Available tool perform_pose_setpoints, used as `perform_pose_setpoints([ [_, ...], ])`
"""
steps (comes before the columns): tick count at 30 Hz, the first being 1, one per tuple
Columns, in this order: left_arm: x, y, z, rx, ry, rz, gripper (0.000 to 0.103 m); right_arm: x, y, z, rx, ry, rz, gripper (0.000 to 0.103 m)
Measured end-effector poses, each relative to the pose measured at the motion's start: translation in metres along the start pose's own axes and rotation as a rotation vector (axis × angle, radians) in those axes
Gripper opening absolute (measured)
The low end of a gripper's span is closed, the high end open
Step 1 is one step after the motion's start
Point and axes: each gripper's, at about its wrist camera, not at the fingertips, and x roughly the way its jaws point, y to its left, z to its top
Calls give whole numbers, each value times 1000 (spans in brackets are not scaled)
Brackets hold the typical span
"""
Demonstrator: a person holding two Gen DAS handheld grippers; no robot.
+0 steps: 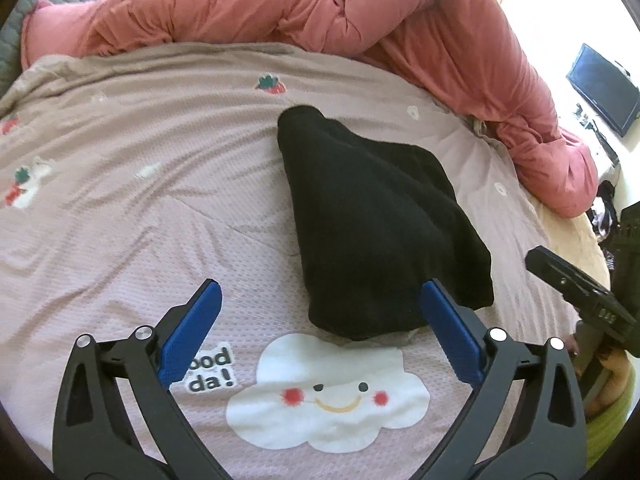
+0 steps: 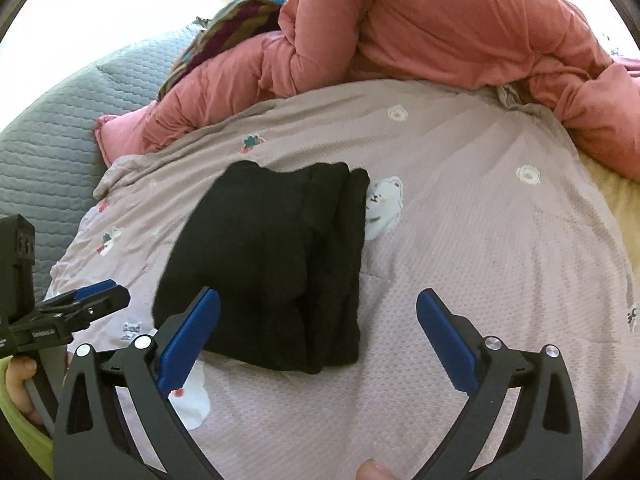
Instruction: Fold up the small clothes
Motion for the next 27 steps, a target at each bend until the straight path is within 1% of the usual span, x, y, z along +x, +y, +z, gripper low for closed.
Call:
perform_pose_setpoints([
  [4,-14,1,-4,-2,-34,19,93,-17,11,0,-32,-49,-17,98],
  [9,-31,-1,-11,17,-75,54,93,-36,27,-3,-77,-116,-44,98],
  [11,-39,-2,-15,34,-96,70,93,-43,31,-5,-86,-133,-42,98],
  [20,-63,2,-34,43,-135,92,93,-59,39,-23,-85,-163,-68,98],
  [24,-69,9,-45,33,-132,97,93,-63,42,-34,-81,-161,-88,98],
  [27,-70,14,-55,33,-122,104,93,-62,45,-44,-80,-142,-84,98],
])
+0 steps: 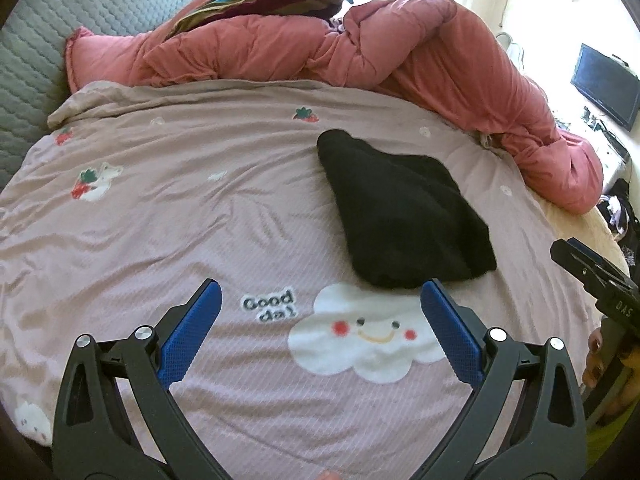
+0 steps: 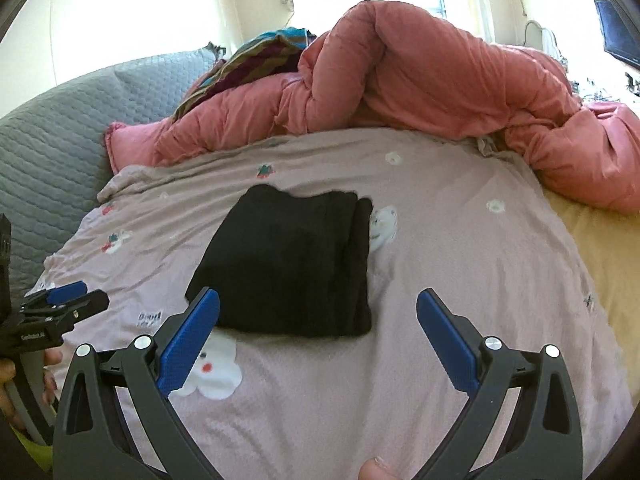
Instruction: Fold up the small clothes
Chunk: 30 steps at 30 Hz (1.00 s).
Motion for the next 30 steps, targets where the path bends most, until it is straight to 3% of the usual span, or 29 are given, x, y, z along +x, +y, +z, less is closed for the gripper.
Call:
perform_pose_setpoints([
  [6,1,9,-22,-6,32,2,93,-2,17,-23,-25,24,-28,98],
  [11,1,9,-32,3,33,5,93,0,34,-43,-65,18,-129,98],
  [17,5,9,-40,-10,48,0,93,7,38,-66,-28,63,-109,98],
  [30,4,7,-44,-13,54,18,93,11,34,-66,-11,71,-105,98],
])
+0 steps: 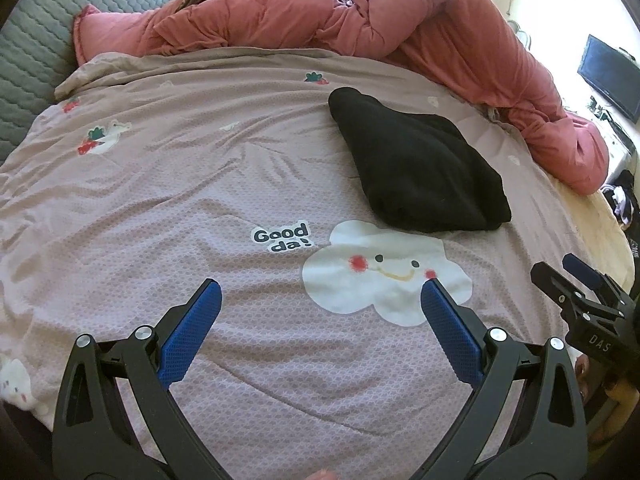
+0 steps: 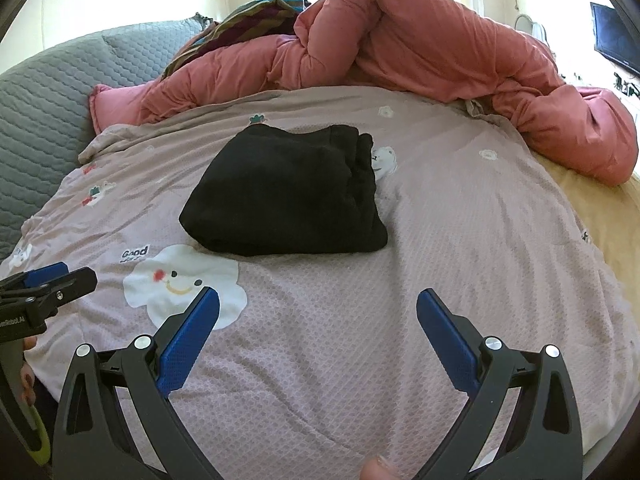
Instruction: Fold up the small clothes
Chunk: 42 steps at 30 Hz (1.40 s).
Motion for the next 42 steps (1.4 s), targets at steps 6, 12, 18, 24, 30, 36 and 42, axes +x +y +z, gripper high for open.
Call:
perform_pose_setpoints([
  [6,-2,0,0,1,-4,12,93,-1,-1,0,-1,-6,1,98],
  [12,-2,1,0,0,-1,26,93,-1,-1,0,1,1,1,98],
  [18,-2,1,1,1,1,29,93,-1,-1,0,-1,0,4,98],
  [24,-3,2,1,1,-1,30,93,0,0,-1,1,3,5,98],
  [30,-3,3,1,-4,2,27,93,-1,1,-1,0,-2,1,98],
  [36,-4,2,1,-3,1,35,93,-1,-1,0,2,-1,1,98],
  [42,-3,3,2,-4,5,41,93,-1,-1,0,1,1,-1,98],
])
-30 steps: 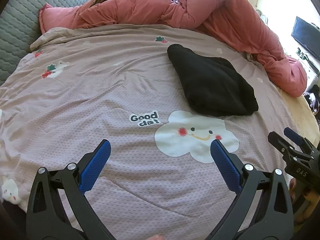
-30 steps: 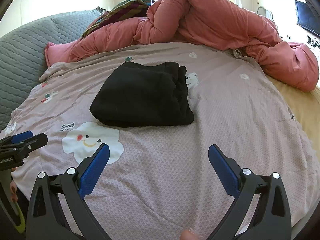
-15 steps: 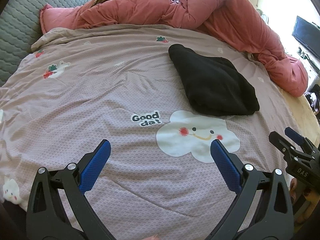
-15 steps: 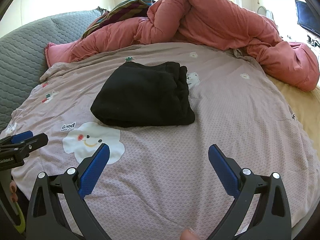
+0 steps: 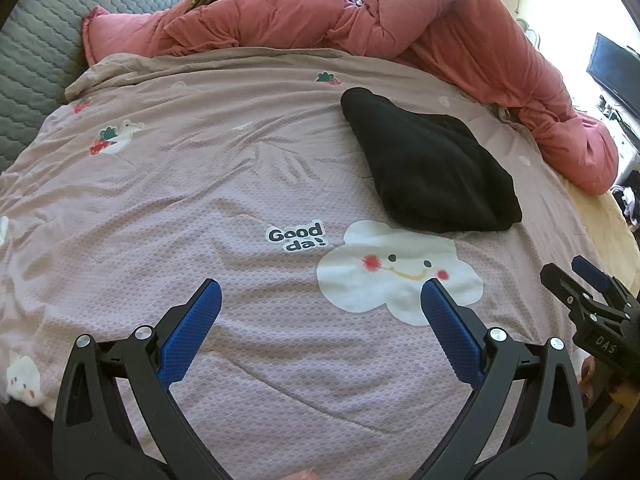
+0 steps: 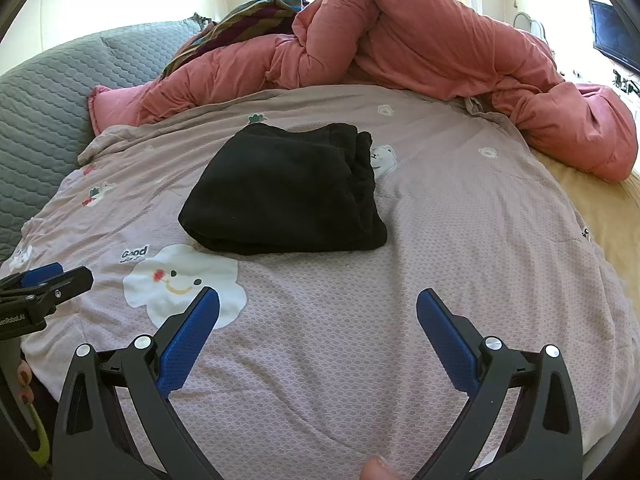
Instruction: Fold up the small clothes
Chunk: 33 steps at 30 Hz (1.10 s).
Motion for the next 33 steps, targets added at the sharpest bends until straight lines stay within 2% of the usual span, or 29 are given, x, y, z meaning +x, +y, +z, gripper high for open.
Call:
perform_pose_setpoints([
  [33,6,5,-2,2,25,25,93,5,-3,0,11,14,-31,98],
])
